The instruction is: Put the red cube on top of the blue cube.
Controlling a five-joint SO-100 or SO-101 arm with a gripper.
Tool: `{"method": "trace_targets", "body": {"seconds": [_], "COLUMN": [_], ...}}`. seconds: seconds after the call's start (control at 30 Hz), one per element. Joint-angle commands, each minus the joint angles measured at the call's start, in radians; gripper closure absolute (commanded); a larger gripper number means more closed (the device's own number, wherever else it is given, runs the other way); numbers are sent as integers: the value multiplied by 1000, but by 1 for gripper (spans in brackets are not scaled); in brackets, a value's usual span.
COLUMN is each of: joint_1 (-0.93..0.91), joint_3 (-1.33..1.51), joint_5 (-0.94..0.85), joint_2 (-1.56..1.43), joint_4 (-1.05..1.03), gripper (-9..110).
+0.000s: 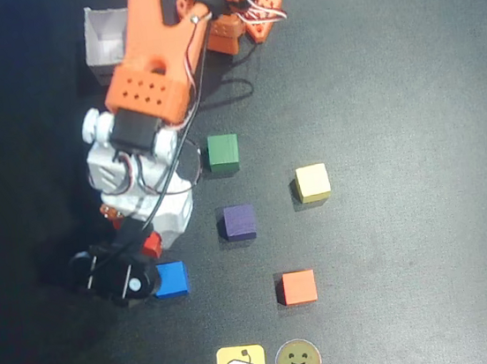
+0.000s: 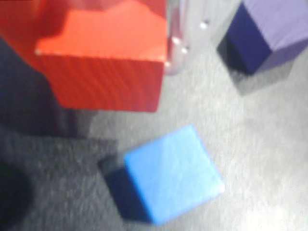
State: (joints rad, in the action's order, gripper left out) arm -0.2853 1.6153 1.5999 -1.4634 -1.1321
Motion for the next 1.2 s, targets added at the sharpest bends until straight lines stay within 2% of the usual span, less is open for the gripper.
{"method": "trace_targets", "body": {"seconds": [0.0, 0.4, 1.17], "joint_1": [18, 44, 54], "joint_3": [-86, -170, -256], "joint_5": [-3, -178, -186], "joint_2": [21, 120, 215], "joint_4": [14, 5, -3], "gripper": [93, 93, 93]}}
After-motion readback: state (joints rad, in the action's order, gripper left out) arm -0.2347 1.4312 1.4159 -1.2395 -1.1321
